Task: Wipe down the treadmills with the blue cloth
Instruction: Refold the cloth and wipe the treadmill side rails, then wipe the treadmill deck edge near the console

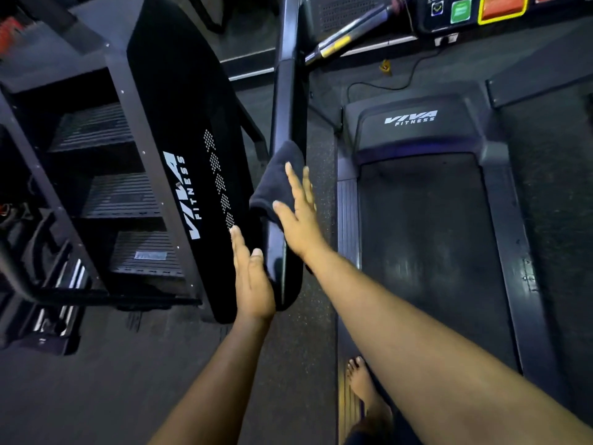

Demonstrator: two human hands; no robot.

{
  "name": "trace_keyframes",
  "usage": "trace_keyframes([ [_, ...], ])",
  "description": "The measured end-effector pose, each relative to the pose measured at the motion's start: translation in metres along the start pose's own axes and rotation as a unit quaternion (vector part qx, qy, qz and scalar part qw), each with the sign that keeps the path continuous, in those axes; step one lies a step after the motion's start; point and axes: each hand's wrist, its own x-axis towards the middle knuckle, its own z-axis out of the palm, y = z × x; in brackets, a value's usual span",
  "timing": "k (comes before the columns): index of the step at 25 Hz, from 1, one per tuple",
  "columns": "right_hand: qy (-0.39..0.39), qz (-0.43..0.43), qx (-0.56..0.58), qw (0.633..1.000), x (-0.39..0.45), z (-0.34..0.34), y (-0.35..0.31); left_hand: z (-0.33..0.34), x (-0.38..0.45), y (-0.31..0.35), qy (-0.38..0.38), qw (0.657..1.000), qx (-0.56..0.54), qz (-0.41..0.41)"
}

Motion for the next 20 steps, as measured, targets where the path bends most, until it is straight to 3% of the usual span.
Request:
trace_keyframes([
  [5, -0.035, -0.067, -0.12, 0.99, -0.117, 0.012, 0.03, -0.01, -0.029, 0.011, -0.04, 0.993, -0.097, -0.057],
  [8, -0.071, -0.094, -0.176, 0.977, -0.144, -0.002, 0.023, -0.026, -0.056, 0.012, -0.077, 0.993, -0.019, -0.093],
  [10, -0.081, -0.088, -0.185, 0.975, -0.155, -0.017, 0.012, -0.04, -0.068, 0.013, -0.112, 0.99, 0.056, -0.072],
  [12, -0.047, -0.112, -0.181, 0.976, -0.16, -0.03, 0.001, -0.045, -0.076, 0.02, -0.126, 0.976, 0.174, -0.033],
  [14, 0.003, -0.14, -0.173, 0.975, -0.165, -0.042, -0.015, -0.042, -0.083, 0.037, -0.091, 0.969, 0.229, 0.023],
  [16, 0.049, -0.141, -0.169, 0.974, -0.165, -0.057, -0.033, -0.031, -0.085, 0.06, -0.09, 0.981, 0.156, 0.068],
  [18, 0.073, -0.126, -0.158, 0.977, -0.162, -0.076, -0.048, -0.016, -0.084, 0.084, -0.135, 0.99, -0.012, 0.028],
  [20, 0.08, -0.114, -0.13, 0.982, -0.154, -0.103, -0.059, -0.002, -0.077, 0.113, -0.177, 0.977, -0.117, -0.01],
])
